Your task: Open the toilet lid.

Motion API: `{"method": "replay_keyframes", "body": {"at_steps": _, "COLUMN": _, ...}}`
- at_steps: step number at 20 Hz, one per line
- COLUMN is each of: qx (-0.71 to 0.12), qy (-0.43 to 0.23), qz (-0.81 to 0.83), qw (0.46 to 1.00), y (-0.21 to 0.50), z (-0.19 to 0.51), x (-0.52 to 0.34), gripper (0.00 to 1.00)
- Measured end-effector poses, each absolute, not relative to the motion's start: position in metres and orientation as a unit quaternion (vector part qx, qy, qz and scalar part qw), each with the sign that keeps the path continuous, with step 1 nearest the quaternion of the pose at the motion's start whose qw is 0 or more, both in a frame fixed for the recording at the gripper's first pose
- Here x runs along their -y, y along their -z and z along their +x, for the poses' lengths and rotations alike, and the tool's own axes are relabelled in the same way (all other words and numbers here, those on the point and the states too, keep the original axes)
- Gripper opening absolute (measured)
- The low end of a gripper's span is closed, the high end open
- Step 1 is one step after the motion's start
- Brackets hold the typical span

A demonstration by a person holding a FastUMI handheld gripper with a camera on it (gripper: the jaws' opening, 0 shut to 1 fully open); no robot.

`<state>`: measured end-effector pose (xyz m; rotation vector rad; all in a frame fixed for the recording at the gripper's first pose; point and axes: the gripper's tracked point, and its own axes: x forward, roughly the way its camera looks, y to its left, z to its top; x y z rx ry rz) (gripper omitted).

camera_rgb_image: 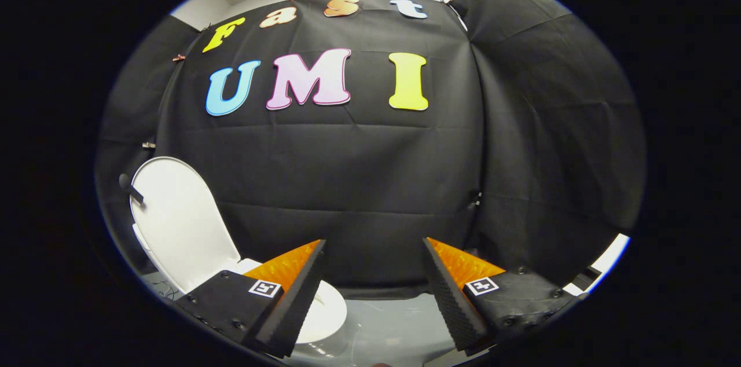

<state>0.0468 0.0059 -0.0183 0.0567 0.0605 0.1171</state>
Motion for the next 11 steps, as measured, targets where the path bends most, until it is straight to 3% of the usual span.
{"method": "replay_keyframes", "body": {"at_steps": 11, "qx": -0.027, "qy": -0.053, "qz": 0.037, "qw": 0.998, "y": 0.0134, "z": 0.0473, "x": 0.0014, "gripper": 1.00}}
